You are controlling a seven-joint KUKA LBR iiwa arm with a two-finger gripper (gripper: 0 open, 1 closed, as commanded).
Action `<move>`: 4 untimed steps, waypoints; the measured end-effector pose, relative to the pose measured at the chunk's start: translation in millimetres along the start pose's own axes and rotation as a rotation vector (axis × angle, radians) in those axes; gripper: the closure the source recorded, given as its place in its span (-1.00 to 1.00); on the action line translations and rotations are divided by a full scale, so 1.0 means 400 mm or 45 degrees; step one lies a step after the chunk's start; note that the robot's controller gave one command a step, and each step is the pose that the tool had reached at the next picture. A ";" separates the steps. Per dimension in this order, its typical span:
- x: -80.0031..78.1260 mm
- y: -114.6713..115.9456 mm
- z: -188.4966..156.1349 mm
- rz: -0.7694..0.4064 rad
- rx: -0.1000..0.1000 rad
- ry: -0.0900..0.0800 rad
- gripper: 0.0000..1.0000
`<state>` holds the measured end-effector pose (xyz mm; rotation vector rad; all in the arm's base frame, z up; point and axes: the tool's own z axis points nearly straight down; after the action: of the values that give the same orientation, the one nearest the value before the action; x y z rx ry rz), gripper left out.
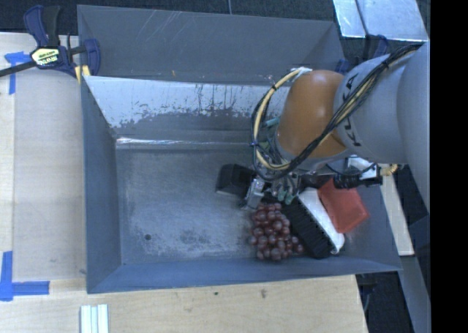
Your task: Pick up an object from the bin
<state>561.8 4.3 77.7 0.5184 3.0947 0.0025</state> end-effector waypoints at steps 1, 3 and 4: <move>0.000 0.000 0.000 0.000 0.000 0.000 1.00; 0.099 0.062 0.013 -0.295 -0.003 -0.019 1.00; 0.099 0.062 0.013 -0.295 -0.003 -0.019 1.00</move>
Offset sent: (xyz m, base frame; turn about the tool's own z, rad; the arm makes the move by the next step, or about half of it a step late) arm 0.0000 0.0000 0.0000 0.0000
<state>532.3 40.6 72.4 0.1565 3.1190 0.0020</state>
